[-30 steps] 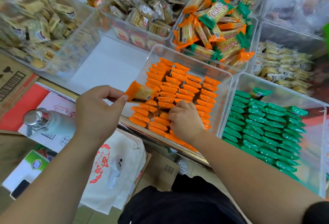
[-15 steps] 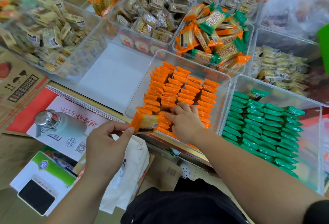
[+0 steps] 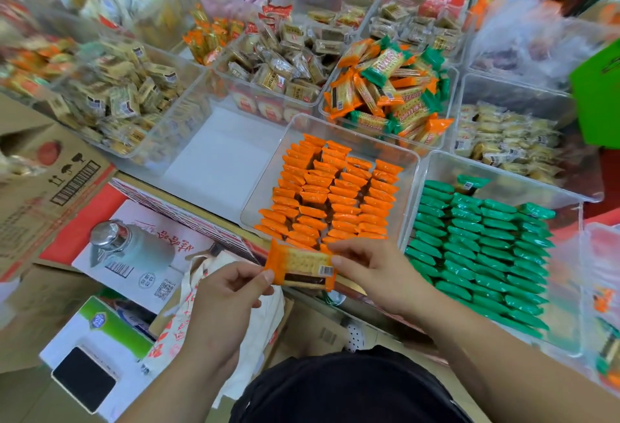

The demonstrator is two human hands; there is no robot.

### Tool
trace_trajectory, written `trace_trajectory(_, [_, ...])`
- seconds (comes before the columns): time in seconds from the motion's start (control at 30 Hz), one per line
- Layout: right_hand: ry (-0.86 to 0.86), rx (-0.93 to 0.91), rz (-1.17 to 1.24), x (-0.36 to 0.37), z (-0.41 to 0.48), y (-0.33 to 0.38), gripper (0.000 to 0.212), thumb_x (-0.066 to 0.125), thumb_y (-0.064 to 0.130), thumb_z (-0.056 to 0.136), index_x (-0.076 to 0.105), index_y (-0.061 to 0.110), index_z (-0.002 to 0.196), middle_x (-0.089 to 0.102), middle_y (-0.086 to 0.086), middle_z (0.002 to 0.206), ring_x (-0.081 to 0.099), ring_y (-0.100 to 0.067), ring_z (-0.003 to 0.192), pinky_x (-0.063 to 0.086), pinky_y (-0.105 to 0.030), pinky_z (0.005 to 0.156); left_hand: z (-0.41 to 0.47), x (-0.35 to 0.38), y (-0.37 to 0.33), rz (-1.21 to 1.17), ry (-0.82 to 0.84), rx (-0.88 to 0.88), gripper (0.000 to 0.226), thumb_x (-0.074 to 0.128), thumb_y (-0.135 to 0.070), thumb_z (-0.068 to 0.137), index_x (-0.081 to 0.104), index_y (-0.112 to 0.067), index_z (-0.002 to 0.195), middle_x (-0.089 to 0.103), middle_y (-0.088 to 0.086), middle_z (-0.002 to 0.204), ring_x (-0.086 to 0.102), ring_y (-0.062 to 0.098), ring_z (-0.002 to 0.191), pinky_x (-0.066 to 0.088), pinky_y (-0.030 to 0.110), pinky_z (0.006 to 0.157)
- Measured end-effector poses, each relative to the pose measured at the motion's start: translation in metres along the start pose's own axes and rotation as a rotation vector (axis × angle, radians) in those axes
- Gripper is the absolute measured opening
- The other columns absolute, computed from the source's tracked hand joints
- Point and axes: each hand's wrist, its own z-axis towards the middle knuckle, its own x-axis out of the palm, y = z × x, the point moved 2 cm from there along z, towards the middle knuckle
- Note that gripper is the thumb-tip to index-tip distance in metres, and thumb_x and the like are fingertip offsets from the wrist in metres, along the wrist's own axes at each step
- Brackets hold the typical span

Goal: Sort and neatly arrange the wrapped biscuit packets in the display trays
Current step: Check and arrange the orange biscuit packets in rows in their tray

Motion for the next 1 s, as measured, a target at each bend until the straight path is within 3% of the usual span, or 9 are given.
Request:
trace_trajectory(0.1, [-0.1,0.111,0.359,-0.005,-0.029,-0.002,0.029,0.075,0.017,0.089,0.071,0.026,0.116,0.073,-0.003,0.095,0.07,-0.019,0.084,0.059,-0.044,0.082,-0.015,0.007,-0.003,-0.038,0.044,-0.01,0.012,0.069,-0.005,0.09,0.076,-0.014,0.086,0.073,0.008,0.076,0.065,0.012,0.068,0.048,0.034,0.07])
trace_trajectory(0.17, [-0.122,0.175,0.611,-0.01,-0.041,-0.003,0.031,0.076,0.007,0.086,0.07,0.013,0.116,0.075,-0.004,0.087,0.071,-0.016,0.075,0.058,-0.032,0.069,-0.023,0.01,-0.008,-0.031,0.073,0.005,0.016,0.068,-0.004,0.091,0.076,-0.018,0.094,0.075,0.005,0.078,0.065,0.011,0.066,0.049,0.033,0.068])
trace_trajectory(0.27, [-0.156,0.183,0.734,-0.016,-0.052,0.0,0.024,0.075,0.005,0.085,0.072,0.005,0.109,0.077,-0.013,0.088,0.07,-0.018,0.072,0.055,-0.021,0.064,-0.028,0.011,-0.016,-0.021,0.098,0.039,0.016,0.067,-0.005,0.092,0.077,-0.017,0.096,0.074,0.003,0.078,0.064,0.013,0.068,0.05,0.034,0.07])
trace_trajectory(0.43, [-0.207,0.178,0.804,-0.015,-0.056,0.001,0.009,0.069,0.001,0.09,0.069,-0.002,0.098,0.075,-0.019,0.085,0.068,-0.022,0.07,0.057,-0.026,0.063,-0.032,0.007,-0.028,-0.022,0.12,0.074,0.016,0.066,-0.014,0.093,0.079,-0.016,0.083,0.061,0.008,0.074,0.047,0.022,0.071,0.045,0.034,0.07])
trace_trajectory(0.57, [-0.15,0.173,0.762,-0.01,-0.055,0.001,0.008,0.06,0.004,0.096,0.067,0.0,0.095,0.075,-0.02,0.089,0.068,-0.025,0.077,0.056,-0.04,0.078,-0.044,0.009,-0.038,-0.116,0.23,0.075,0.012,0.068,-0.009,0.088,0.078,-0.009,0.083,0.059,0.014,0.077,0.046,0.023,0.072,0.044,0.036,0.072])
trace_trajectory(0.67, [-0.03,0.22,0.991,-0.008,-0.058,0.001,0.013,0.061,0.01,0.093,0.068,0.0,0.097,0.068,-0.033,0.11,0.063,-0.037,0.097,0.045,-0.058,0.101,-0.048,0.011,-0.04,-0.194,0.252,0.052,0.013,0.07,-0.018,0.08,0.078,-0.007,0.083,0.06,0.016,0.078,0.046,0.023,0.071,0.044,0.035,0.071])
trace_trajectory(0.73, [0.018,0.198,1.142,-0.009,-0.061,0.001,0.012,0.068,0.012,0.091,0.07,0.001,0.093,0.063,-0.036,0.119,0.06,-0.041,0.107,0.035,-0.064,0.112,-0.046,0.009,-0.037,-0.187,0.237,0.051,0.013,0.068,-0.014,0.086,0.077,-0.005,0.085,0.058,0.019,0.08,0.045,0.025,0.071,0.044,0.036,0.072])
trace_trajectory(0.83, [0.054,0.126,1.225,-0.012,-0.065,0.002,0.031,0.076,0.016,0.082,0.062,-0.003,0.102,0.055,-0.042,0.128,0.054,-0.046,0.116,0.028,-0.07,0.112,-0.044,0.007,-0.03,-0.217,0.24,-0.001,0.017,0.068,-0.016,0.084,0.076,-0.002,0.088,0.058,0.02,0.081,0.046,0.025,0.07,0.042,0.036,0.07])
trace_trajectory(1.0, [0.018,0.067,1.251,-0.016,-0.068,0.009,0.027,0.078,0.013,0.078,0.06,0.015,0.098,0.061,-0.035,0.119,0.053,-0.048,0.112,0.029,-0.072,0.109,-0.048,0.009,-0.026,-0.337,0.252,-0.023,0.023,0.07,-0.014,0.076,0.07,-0.014,0.1,0.065,0.022,0.091,0.055,0.027,0.076,0.045,0.04,0.074])
